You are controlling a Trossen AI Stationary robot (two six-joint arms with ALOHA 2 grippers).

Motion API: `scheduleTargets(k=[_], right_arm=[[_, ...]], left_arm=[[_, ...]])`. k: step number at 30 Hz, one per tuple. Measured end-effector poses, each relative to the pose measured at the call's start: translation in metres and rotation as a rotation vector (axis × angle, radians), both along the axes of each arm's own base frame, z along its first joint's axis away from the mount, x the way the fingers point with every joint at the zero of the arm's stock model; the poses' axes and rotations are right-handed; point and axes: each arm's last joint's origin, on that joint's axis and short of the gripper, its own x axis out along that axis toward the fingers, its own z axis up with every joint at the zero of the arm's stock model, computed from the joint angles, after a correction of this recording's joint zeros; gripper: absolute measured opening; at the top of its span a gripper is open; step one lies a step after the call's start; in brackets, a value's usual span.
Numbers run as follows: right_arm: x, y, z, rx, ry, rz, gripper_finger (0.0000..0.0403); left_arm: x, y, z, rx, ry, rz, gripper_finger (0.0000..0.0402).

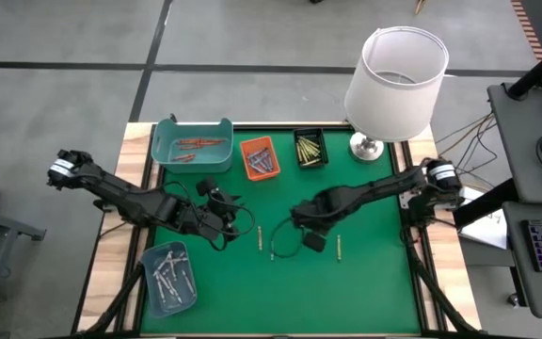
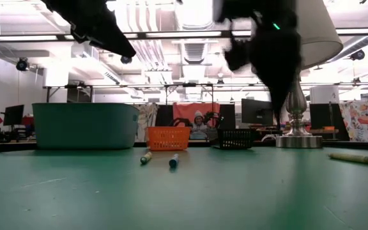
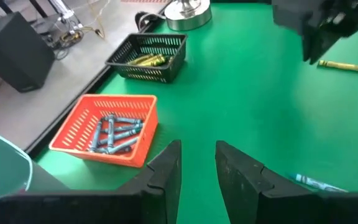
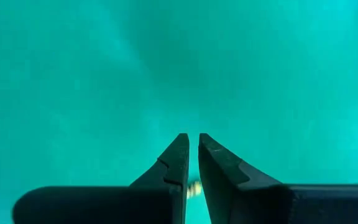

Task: Sort crayons
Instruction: Put the green crayon into the black bin

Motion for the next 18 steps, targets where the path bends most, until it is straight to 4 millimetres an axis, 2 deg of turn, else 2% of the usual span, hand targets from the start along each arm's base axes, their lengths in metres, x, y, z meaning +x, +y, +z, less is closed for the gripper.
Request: scheduleTargets(k=[4,10,18], right_arm=[[-0.029,0.011,-0.021,0.047,0.108,-0.181,0.0027],[-0.066,0.027,-0.037,0.041,0.176,-0.439,0.0036],[-0.080,0.037,-0.055,0.028,0.180,-0.594,0.0123]], left_arm=[[0.001,0.000,-0.001,0.044,0.018,-0.006,0.0081],[0.005,0.002,0.003,0.125,0.032,-0.047,0.0081],[0.011,0.010,0.008,0.240,0.066,-0.095,0.0081]])
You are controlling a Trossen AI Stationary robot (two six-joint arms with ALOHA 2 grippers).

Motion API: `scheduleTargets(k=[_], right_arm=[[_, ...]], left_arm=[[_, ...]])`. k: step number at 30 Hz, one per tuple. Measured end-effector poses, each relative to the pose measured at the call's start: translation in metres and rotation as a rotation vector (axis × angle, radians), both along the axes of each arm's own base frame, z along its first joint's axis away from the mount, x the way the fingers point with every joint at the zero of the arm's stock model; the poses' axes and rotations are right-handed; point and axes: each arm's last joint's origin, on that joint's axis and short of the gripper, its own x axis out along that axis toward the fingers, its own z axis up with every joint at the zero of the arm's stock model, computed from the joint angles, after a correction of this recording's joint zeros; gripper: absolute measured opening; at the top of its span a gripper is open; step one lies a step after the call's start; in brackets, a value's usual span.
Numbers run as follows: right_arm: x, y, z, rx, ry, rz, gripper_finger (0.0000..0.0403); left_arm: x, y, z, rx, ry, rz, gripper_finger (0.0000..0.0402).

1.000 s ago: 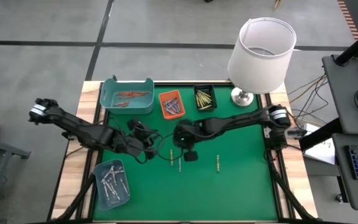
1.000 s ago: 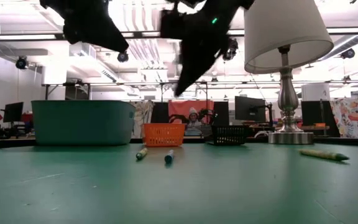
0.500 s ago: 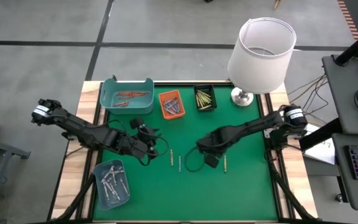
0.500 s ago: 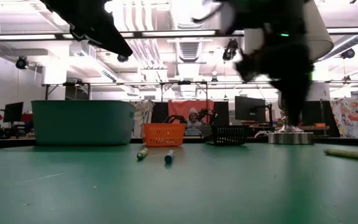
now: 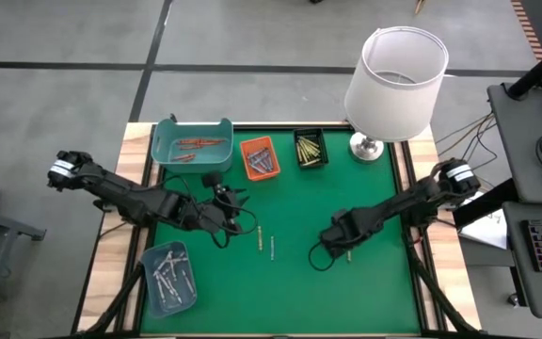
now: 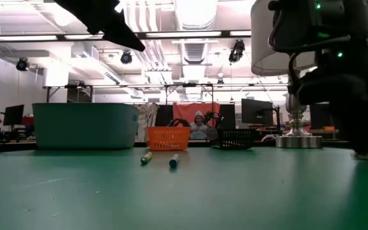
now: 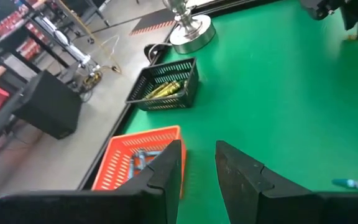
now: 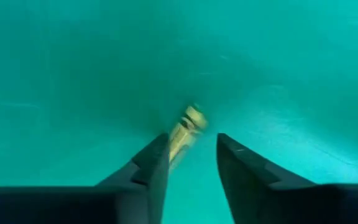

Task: Sort crayons
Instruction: Put the green crayon into the black bin

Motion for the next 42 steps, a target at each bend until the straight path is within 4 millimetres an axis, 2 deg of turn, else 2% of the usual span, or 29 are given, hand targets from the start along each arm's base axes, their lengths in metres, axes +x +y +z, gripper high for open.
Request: scheduleTargets(k=[5,10,30,37,42], right_arm=[[0.003,0.002,-0.009,-0.009,-0.058,-0.041,0.0172],[0.001,0.001,-0.015,-0.019,-0.081,-0.070,0.0178],[0.005,0.002,-0.013,-0.032,-0.102,-0.098,0.0089],[0.003,0.016,-0.015,-0.093,-0.140,-0.086,0.0053],[0.002,0.018,-0.013,-0.112,-0.160,-0.053,0.0021]], left_arm=[[0.001,0.005,0.000,0.039,0.028,-0.003,0.0081],[0.003,0.010,0.001,0.067,0.041,-0.004,0.0081],[0.004,0.014,0.001,0.076,0.044,0.002,0.0081],[0.004,0.014,0.000,0.053,0.027,0.016,0.0081],[0.004,0.014,0.000,0.034,0.013,0.026,0.0081]])
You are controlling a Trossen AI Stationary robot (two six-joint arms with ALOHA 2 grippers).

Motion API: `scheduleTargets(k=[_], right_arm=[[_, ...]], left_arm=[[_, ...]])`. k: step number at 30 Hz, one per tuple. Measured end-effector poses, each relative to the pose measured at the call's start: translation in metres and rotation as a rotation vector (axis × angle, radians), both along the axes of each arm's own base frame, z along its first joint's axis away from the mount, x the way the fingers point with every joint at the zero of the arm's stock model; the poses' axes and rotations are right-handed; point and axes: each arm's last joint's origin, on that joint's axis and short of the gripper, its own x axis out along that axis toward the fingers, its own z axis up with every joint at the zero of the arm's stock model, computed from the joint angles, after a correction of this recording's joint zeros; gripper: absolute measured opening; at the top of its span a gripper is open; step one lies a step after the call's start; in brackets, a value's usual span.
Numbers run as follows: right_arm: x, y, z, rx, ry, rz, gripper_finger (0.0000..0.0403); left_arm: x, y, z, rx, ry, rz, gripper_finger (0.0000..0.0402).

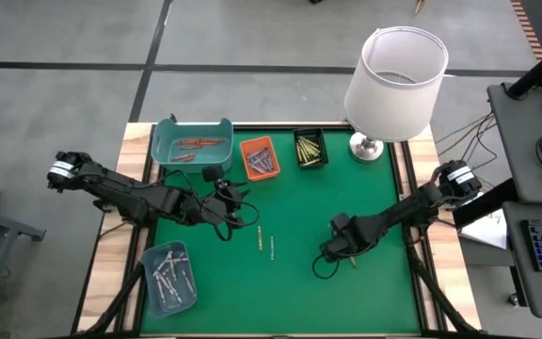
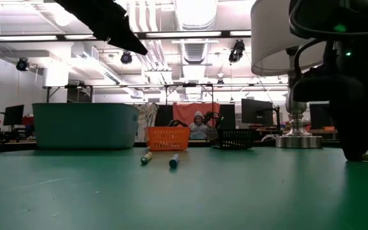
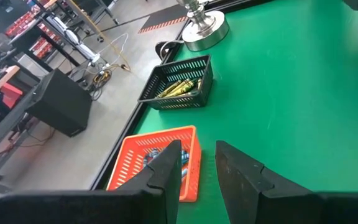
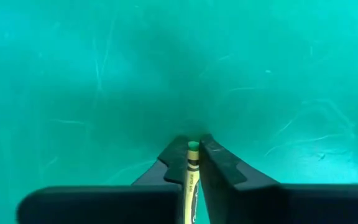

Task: Sort crayons
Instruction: Put the green crayon into the black bin

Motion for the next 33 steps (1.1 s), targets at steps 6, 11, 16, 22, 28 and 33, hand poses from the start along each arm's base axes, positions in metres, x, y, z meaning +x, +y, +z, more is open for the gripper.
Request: scheduleTargets(k=[6,11,16,22,28,33], right_arm=[[0.012,-0.004,0.016,-0.108,-0.117,0.073,0.0009],[0.035,-0.014,0.042,-0.197,-0.219,0.179,0.0008],[0.068,-0.042,0.072,-0.361,-0.334,0.317,0.0008],[0.091,-0.098,0.102,-0.632,-0.309,0.388,0.0008],[0.095,-0.165,0.095,-0.818,-0.198,0.289,0.0008],[0.101,-0.208,0.074,-0.874,-0.180,0.242,0.0008]], left_arm=[[0.000,0.000,0.000,-0.015,-0.013,0.007,0.0081],[0.001,-0.001,0.001,-0.026,-0.034,0.010,0.0081],[0.002,-0.001,0.002,-0.043,-0.058,0.017,0.0081],[0.001,-0.003,0.002,-0.059,-0.069,0.016,0.0081],[0.001,-0.004,0.002,-0.070,-0.077,0.018,0.0081],[0.001,-0.004,0.002,-0.085,-0.085,0.022,0.0081]])
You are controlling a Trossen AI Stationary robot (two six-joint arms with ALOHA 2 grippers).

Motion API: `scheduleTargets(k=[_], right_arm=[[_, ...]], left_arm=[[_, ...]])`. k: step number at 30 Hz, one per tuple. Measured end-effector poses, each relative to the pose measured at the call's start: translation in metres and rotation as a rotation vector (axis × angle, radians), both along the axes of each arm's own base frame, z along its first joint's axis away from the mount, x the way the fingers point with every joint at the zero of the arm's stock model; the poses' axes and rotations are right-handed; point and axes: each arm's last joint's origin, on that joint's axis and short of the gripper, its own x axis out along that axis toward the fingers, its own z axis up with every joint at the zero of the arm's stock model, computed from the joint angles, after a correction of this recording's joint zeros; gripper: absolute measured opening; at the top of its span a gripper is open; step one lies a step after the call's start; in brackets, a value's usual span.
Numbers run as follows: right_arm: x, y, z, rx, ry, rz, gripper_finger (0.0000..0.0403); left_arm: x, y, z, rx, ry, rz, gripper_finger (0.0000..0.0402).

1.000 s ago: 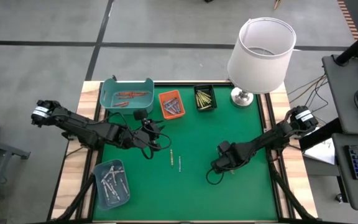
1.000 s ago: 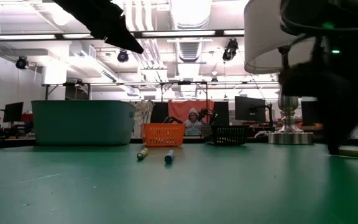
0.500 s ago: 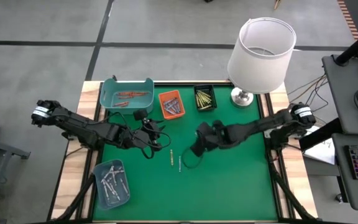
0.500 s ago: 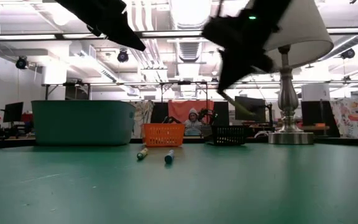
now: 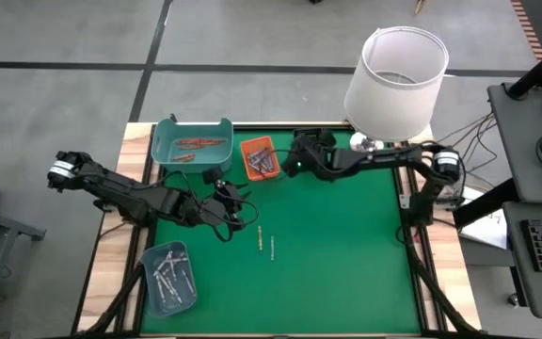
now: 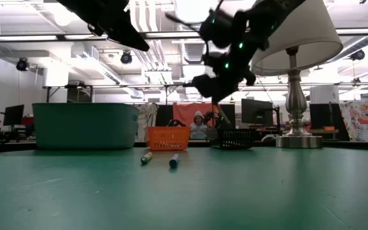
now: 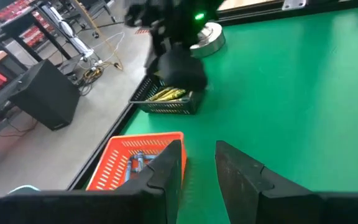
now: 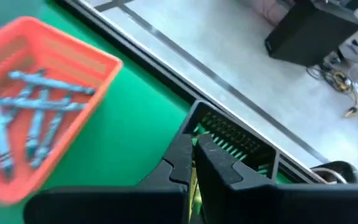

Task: Sort crayons
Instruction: Put the green crayon into the black bin

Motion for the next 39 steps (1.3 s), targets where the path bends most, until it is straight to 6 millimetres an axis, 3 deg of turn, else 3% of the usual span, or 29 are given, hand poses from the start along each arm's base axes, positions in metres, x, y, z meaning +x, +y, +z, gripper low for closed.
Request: scheduleTargets(k=[3,7,16,20,24,28,33,39], right_arm=[[0.000,-0.015,-0.011,0.010,0.017,-0.041,0.0009],[0.002,-0.019,-0.019,0.033,0.034,-0.031,0.0023],[0.002,-0.016,-0.015,0.022,0.043,-0.010,0.0099],[0.005,-0.008,-0.007,-0.001,0.055,0.038,0.0112],[0.007,0.008,0.008,-0.026,0.069,0.109,0.0109],[0.003,0.030,0.026,-0.023,0.097,0.171,0.0107],[-0.007,0.062,0.041,-0.005,0.122,0.242,0.0113],[-0.016,0.101,0.045,0.033,0.147,0.340,0.0114]], left_arm=[[0.000,-0.001,-0.001,-0.028,0.006,-0.031,0.0081],[0.001,-0.003,-0.002,-0.066,0.017,-0.087,0.0081],[-0.001,-0.006,-0.007,-0.129,0.108,-0.230,0.0081],[0.001,-0.009,-0.012,-0.150,0.155,-0.326,0.0081],[0.012,-0.014,-0.023,-0.127,0.207,-0.400,0.0081],[0.023,-0.021,-0.049,-0.135,0.350,-0.561,0.0081],[0.039,-0.026,-0.076,-0.084,0.486,-0.630,0.0082],[0.061,-0.031,-0.080,-0.027,0.564,-0.709,0.0103]])
